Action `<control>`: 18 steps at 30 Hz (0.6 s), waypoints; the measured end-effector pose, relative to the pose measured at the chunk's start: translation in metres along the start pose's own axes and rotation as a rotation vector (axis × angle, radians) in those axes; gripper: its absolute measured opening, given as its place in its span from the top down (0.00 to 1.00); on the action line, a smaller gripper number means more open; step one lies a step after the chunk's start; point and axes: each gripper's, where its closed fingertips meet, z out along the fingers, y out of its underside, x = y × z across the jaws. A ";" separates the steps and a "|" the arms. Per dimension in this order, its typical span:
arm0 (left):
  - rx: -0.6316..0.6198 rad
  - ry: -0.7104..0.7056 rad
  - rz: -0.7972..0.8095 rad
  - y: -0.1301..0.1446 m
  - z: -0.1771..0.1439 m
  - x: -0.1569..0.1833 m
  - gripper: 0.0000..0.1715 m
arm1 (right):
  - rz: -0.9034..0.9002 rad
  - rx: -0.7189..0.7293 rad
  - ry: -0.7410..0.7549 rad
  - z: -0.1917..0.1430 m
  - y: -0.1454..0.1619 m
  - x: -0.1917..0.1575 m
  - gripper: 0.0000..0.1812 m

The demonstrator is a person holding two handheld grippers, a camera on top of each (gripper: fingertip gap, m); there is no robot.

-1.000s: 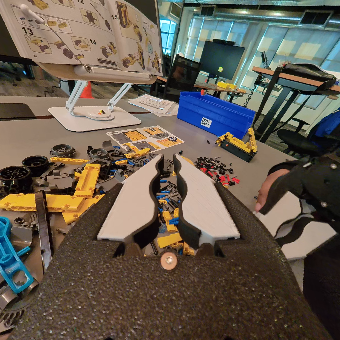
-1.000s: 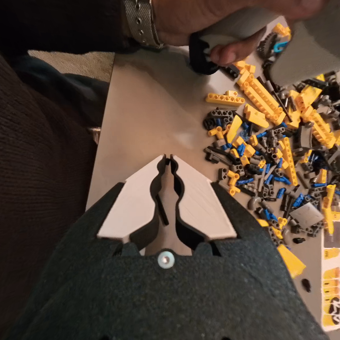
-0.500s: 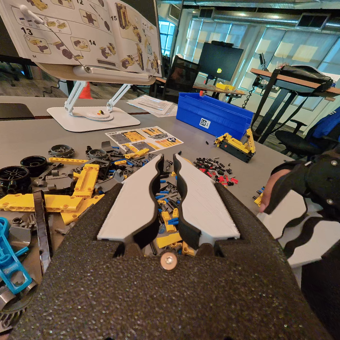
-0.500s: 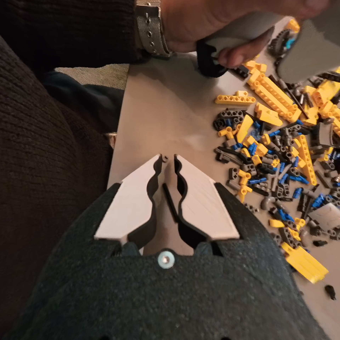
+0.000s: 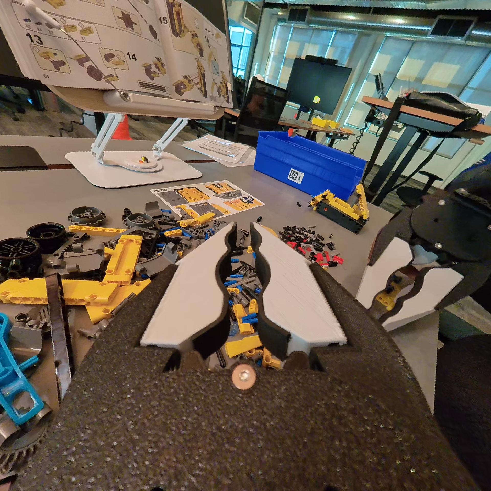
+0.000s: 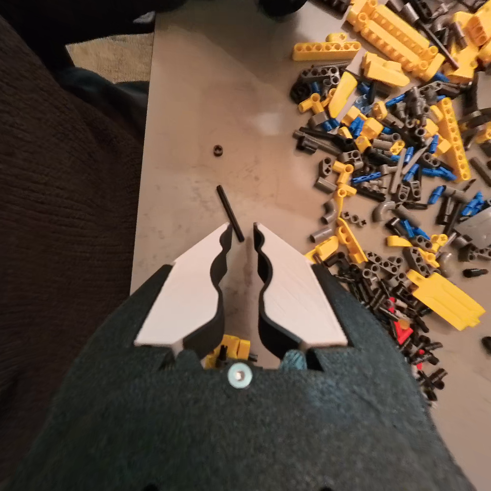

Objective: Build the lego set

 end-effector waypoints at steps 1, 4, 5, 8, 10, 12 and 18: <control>0.000 -0.001 0.000 0.000 0.000 0.000 0.95 | -0.015 -0.013 0.000 0.003 0.001 -0.001 0.91; 0.000 -0.001 -0.001 0.000 0.000 0.000 0.95 | -0.039 -0.039 -0.008 0.009 0.003 -0.002 0.91; 0.002 0.000 0.000 0.000 0.000 0.000 0.95 | -0.036 -0.040 -0.013 0.009 0.002 -0.002 0.91; 0.015 0.007 0.010 -0.003 -0.001 0.003 0.95 | -0.035 -0.047 -0.033 0.011 0.002 -0.006 0.97; 0.036 0.024 0.023 -0.007 -0.004 0.007 0.95 | -0.060 -0.038 0.008 0.010 -0.001 -0.005 0.98; 0.043 0.047 -0.006 -0.008 -0.011 0.018 0.95 | -0.077 0.013 0.070 0.006 -0.010 0.000 0.98; -0.156 0.058 -0.007 0.038 -0.039 0.070 0.92 | -0.068 0.284 0.221 -0.026 -0.048 0.017 0.98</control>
